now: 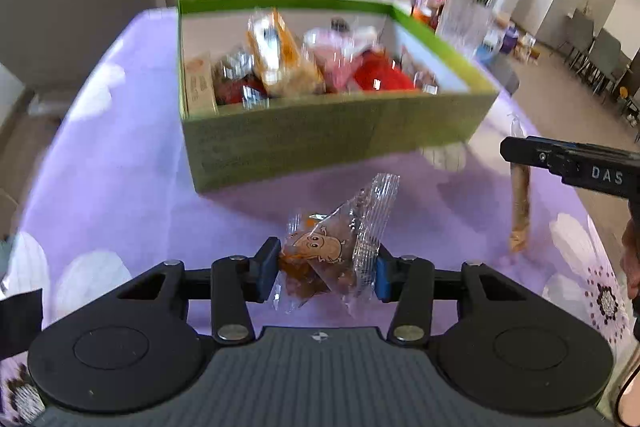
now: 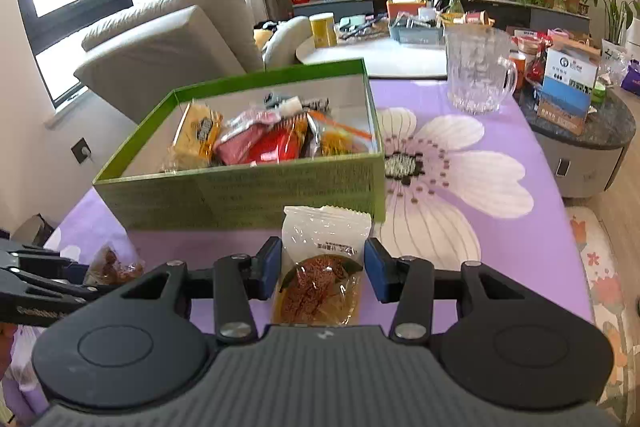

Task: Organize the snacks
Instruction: 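Carry the yellow bag and clear pack into the green box and release both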

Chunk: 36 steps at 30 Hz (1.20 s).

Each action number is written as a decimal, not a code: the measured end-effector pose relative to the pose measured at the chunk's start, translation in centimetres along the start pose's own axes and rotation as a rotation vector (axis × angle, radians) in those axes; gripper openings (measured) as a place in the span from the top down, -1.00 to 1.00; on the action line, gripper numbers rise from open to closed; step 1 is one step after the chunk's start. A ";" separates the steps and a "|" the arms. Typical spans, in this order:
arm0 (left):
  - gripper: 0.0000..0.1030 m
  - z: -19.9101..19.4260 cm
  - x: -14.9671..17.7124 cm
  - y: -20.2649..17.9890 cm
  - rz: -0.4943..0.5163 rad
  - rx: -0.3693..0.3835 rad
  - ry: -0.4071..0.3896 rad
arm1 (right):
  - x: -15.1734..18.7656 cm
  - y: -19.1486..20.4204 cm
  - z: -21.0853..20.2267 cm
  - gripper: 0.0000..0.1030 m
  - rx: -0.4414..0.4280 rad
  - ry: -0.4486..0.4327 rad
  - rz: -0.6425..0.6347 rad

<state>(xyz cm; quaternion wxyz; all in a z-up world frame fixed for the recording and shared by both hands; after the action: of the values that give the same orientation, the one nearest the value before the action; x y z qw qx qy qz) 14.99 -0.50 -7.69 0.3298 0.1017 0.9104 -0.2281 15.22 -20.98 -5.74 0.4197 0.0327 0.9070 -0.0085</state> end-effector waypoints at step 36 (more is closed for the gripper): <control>0.16 -2.7 -4.3 0.0 0.017 0.013 -0.142 | 2.5 2.4 4.0 0.02 -0.034 0.128 -0.222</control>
<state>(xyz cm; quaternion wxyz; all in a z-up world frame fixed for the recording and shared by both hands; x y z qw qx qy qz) 16.76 0.66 -3.14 0.3950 0.0951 0.8822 -0.2379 16.85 -18.62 -10.18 0.3579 -0.0743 0.9300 -0.0374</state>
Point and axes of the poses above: each gripper's, at about its wrist camera, not at the fingertips, and z roughly the way its jaws point, y to its left, x to its underside, the point moved 6 cm from there along z, roughly the way its jaws point, and after that the axes turned 14 degrees about x, right-handed, at the moved point
